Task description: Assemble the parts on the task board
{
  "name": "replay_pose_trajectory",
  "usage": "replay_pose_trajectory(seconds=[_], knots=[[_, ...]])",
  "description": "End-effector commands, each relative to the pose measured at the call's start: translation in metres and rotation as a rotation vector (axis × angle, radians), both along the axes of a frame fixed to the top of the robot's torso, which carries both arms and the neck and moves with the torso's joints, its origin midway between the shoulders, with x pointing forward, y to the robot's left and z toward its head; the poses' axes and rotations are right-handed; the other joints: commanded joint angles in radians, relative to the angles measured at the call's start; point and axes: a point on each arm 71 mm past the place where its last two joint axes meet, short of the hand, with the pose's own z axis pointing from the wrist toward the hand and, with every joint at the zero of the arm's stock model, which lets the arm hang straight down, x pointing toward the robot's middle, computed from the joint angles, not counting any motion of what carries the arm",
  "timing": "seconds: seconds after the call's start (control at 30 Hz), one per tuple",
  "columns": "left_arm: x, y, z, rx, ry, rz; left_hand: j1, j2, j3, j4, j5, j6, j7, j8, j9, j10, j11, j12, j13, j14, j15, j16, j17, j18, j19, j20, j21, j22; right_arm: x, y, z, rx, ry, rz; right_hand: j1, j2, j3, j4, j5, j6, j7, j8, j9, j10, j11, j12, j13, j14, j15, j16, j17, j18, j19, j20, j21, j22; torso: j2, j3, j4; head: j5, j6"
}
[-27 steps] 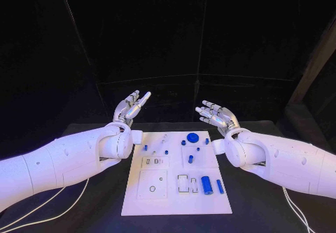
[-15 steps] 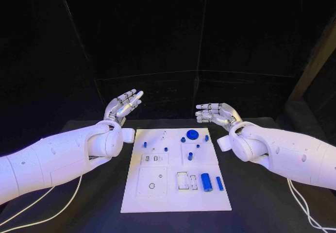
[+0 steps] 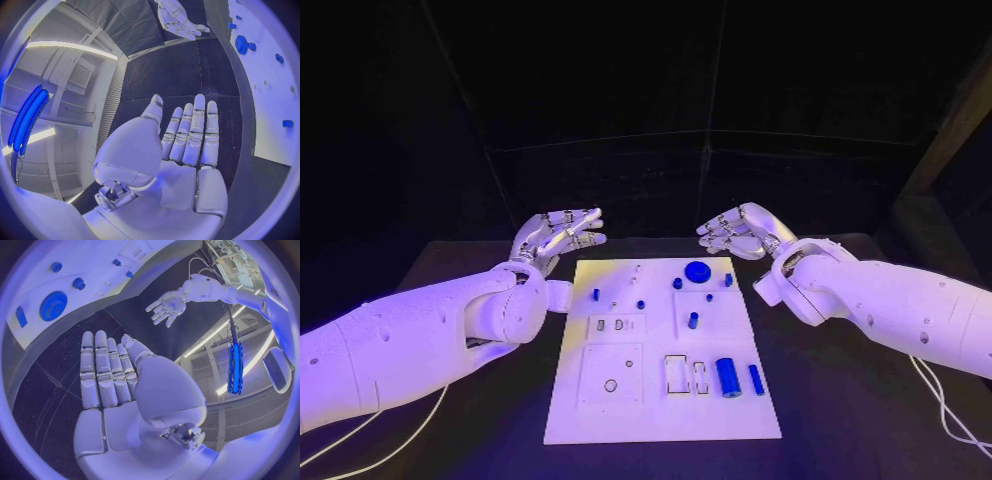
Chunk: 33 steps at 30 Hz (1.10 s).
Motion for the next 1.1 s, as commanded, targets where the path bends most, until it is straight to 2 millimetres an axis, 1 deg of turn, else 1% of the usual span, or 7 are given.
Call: replay_pose_trajectory(seconds=[0.03, 0.17, 0.3, 0.5, 0.77, 0.97, 1.1], knots=[[-0.006, -0.008, 0.004, -0.001, -0.013, -0.063, 0.028, 0.007, 0.002, -0.017, 0.003, 0.082, -0.005, -0.007, -0.003, 0.103, -0.011, -0.013, 0.008, 0.086, -0.014, -0.008, 0.047, 0.015, 0.110, -0.015, -0.007, -0.020, 0.002, 0.007, 0.005, -0.214, -0.048, 0.039, -0.001, -0.042, 0.031, -0.015, -0.035, 0.073, -0.026, 0.009, 0.003, 0.124, -0.039, 0.008, 0.014, 0.125, -0.045, 0.050, 0.045, 0.012, 0.099, -0.046, 0.073, 0.031, 0.025, -0.0028, 0.0069, -0.008, 0.005], [-0.014, -0.015, 0.008, -0.023, -0.016, -0.107, 0.026, 0.012, 0.003, -0.017, 0.004, 0.078, -0.001, -0.024, -0.005, 0.084, -0.003, -0.039, 0.003, 0.063, -0.006, -0.039, 0.054, 0.015, 0.118, -0.009, -0.023, -0.030, 0.004, 0.013, 0.008, -0.364, -0.033, 0.055, -0.011, -0.069, 0.020, -0.014, -0.036, 0.053, -0.019, -0.015, -0.004, 0.111, -0.038, -0.015, 0.013, 0.173, -0.056, 0.115, 0.094, 0.008, 0.136, -0.066, 0.127, 0.060, 0.041, -0.0041, 0.0125, -0.018, 0.010], [-0.021, -0.020, 0.010, -0.037, -0.015, -0.135, 0.027, 0.012, 0.003, -0.019, 0.004, 0.077, 0.000, -0.032, -0.006, 0.077, -0.001, -0.050, 0.001, 0.059, -0.004, -0.051, 0.059, 0.015, 0.136, -0.008, -0.023, -0.030, 0.005, 0.019, 0.009, -0.477, -0.043, 0.065, -0.023, -0.089, 0.014, -0.004, -0.018, 0.052, -0.026, -0.019, 0.000, 0.101, -0.043, -0.022, 0.013, 0.224, -0.072, 0.240, 0.180, 0.008, 0.188, -0.082, 0.202, 0.103, 0.054, -0.0027, 0.0198, -0.026, 0.013], [-0.030, -0.028, 0.014, -0.057, -0.007, -0.177, 0.025, 0.012, 0.002, -0.021, 0.004, 0.079, -0.001, -0.041, -0.005, 0.075, -0.001, -0.061, -0.001, 0.063, -0.006, -0.063, 0.069, 0.015, 0.178, -0.013, -0.010, -0.025, 0.002, 0.031, 0.013, -0.596, -0.075, 0.084, -0.038, -0.100, 0.031, 0.021, -0.019, 0.050, -0.030, -0.021, 0.000, 0.087, -0.045, -0.024, 0.018, 0.240, -0.080, 0.425, 0.315, 0.009, 0.223, -0.101, 0.305, 0.164, 0.077, -0.0009, 0.0251, -0.028, 0.014], [-0.037, -0.037, 0.016, -0.073, 0.000, -0.213, 0.023, 0.012, 0.000, -0.021, 0.004, 0.078, 0.000, -0.046, -0.005, 0.074, -0.001, -0.065, -0.002, 0.063, -0.007, -0.069, 0.074, 0.015, 0.199, -0.016, -0.002, -0.022, 0.002, 0.041, 0.015, -0.680, -0.078, 0.102, -0.046, -0.121, 0.068, 0.054, -0.030, 0.032, -0.031, -0.026, 0.000, 0.045, -0.040, -0.030, 0.022, 0.267, -0.080, 0.784, 0.677, 0.007, 0.239, -0.104, 0.423, 0.237, 0.097, 0.0001, 0.0232, -0.030, 0.016], [-0.039, -0.039, 0.017, -0.079, 0.004, -0.225, 0.021, 0.012, 0.000, -0.021, 0.004, 0.079, 0.000, -0.048, -0.005, 0.074, -0.001, -0.067, -0.003, 0.062, -0.007, -0.073, 0.076, 0.014, 0.209, -0.017, 0.002, -0.021, 0.003, 0.047, 0.015, -0.715, -0.071, 0.106, -0.050, -0.133, 0.076, 0.073, -0.048, 0.013, -0.025, -0.027, -0.001, 0.010, -0.034, -0.036, 0.017, 0.270, -0.075, 0.895, 0.799, 0.007, 0.236, -0.097, 0.468, 0.265, 0.104, 0.0014, 0.0227, -0.030, 0.018], [-0.040, -0.040, 0.017, -0.080, 0.006, -0.230, 0.021, 0.012, -0.001, -0.021, 0.004, 0.079, 0.000, -0.049, -0.005, 0.074, 0.000, -0.067, -0.003, 0.062, -0.007, -0.073, 0.076, 0.014, 0.210, -0.018, 0.003, -0.020, 0.005, 0.048, 0.015, -0.723, -0.085, 0.094, -0.046, -0.138, 0.083, 0.085, -0.050, 0.010, -0.023, -0.025, 0.000, 0.000, -0.032, -0.031, 0.018, 0.268, -0.074, 0.947, 0.853, 0.008, 0.232, -0.093, 0.497, 0.283, 0.106, 0.0020, 0.0264, -0.029, 0.017]])
